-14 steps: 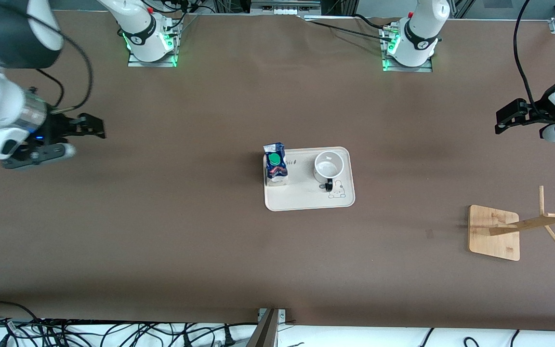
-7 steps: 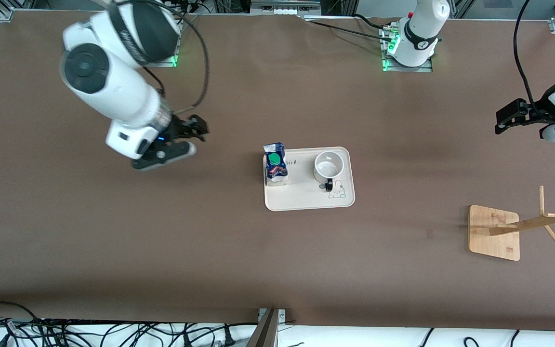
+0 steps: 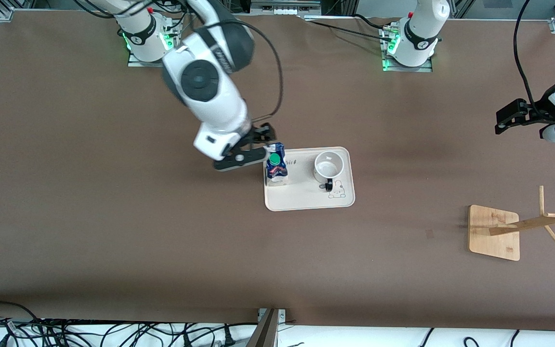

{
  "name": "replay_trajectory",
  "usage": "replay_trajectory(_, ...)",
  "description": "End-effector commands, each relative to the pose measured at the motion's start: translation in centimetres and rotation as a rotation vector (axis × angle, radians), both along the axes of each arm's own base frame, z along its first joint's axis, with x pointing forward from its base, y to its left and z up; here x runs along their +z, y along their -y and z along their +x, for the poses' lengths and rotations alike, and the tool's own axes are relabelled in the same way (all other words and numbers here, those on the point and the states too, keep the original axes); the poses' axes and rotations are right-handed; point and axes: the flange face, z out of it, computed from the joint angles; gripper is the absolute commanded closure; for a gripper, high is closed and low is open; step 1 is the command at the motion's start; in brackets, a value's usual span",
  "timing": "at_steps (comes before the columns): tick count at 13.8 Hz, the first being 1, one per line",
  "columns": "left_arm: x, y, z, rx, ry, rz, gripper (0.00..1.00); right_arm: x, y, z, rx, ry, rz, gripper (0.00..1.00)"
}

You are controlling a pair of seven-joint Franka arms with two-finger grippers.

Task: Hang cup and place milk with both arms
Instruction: 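Reach the right gripper to the blue milk carton on the tray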

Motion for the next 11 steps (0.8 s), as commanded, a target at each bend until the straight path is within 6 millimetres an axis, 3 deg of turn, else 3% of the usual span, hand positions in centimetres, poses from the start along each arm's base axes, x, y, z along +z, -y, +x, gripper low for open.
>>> replay_trajectory(1,0.7,0.1,0.3,0.006,0.007,-0.017,0.0,-1.2,-2.0,0.2,-0.02,0.039,-0.02,0.0)
replay_trajectory(11,0.7,0.1,0.3,0.004,0.006,-0.017,0.0,-7.5,-4.9,-0.7,0.008,0.073,-0.071,0.0)
